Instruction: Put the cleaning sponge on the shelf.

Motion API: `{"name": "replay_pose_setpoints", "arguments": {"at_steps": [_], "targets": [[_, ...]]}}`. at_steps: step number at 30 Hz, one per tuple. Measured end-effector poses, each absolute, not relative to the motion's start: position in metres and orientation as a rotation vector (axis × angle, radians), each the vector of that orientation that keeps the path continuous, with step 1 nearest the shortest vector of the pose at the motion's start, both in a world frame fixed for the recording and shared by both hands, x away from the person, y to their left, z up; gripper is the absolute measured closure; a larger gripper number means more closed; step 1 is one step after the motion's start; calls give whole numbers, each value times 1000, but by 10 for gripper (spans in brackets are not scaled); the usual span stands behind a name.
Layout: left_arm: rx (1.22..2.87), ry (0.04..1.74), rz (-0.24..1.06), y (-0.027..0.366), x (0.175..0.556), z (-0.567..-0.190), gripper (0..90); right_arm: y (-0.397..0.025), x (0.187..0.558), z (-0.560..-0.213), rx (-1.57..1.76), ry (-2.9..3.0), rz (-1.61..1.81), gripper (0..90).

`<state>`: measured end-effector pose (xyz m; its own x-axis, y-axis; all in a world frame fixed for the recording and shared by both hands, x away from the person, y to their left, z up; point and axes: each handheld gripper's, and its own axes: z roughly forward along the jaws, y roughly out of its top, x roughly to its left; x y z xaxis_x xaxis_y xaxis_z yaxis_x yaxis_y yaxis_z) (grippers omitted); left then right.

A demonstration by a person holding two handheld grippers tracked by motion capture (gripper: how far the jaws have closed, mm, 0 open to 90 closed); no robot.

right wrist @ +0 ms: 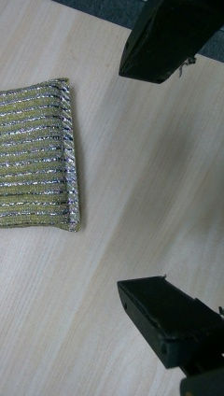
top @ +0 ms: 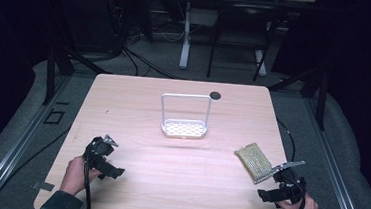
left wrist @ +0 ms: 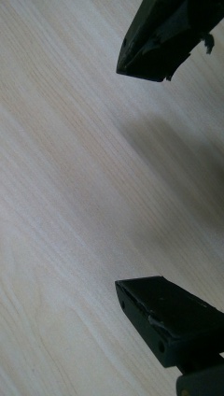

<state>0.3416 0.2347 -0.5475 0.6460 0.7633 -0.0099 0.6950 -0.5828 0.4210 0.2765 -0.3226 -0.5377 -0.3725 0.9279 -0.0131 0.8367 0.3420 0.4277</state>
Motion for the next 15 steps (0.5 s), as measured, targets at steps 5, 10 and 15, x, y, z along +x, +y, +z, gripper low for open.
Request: {"name": "replay_pose_setpoints", "arguments": {"at_steps": [5,10,15], "targets": [[2483,1149,238,234,342,-548,3,-323,278,-537,1563,2351,520,7],[2488,1141,236,233,343,-548,3,-323,280,-535,1540,2370,524,7],[2491,1148,234,232,342,-549,3,-323,284,-531,1522,2380,530,7]]}}
